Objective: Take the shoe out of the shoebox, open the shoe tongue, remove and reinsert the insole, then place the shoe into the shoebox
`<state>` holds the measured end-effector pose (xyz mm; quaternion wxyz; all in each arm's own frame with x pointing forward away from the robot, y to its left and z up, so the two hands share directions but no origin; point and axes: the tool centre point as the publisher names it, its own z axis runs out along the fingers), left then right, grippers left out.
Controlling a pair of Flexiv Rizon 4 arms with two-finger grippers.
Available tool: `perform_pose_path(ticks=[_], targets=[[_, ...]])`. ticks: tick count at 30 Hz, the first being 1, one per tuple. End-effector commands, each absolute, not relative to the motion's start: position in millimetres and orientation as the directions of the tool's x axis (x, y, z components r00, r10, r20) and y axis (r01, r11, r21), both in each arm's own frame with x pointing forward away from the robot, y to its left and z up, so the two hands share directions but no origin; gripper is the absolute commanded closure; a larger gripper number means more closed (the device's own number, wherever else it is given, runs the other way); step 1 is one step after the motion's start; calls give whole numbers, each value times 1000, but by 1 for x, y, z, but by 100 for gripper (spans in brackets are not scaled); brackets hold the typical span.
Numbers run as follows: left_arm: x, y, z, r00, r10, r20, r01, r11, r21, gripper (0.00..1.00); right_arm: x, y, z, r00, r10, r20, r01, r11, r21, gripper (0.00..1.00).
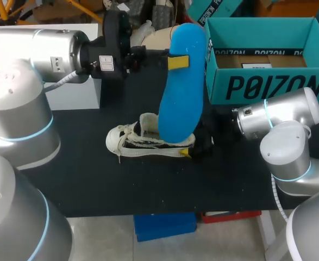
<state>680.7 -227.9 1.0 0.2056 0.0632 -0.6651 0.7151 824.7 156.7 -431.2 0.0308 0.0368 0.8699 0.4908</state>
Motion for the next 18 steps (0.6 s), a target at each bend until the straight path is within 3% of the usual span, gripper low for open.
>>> perform_pose_path(ticks=[1,7,18], targets=[[676,-229,3,-903,212,374,-394,-60,-917,100,825,157,-433,-995,96,-17,35,517,855,100],[664,-239,16,-891,216,398,-429,-122,-895,100,825,157,-433,-995,96,-17,35,517,855,100],[646,-240,50,-907,157,390,-409,-117,-905,100,825,157,-433,-995,96,-17,35,517,855,100]])
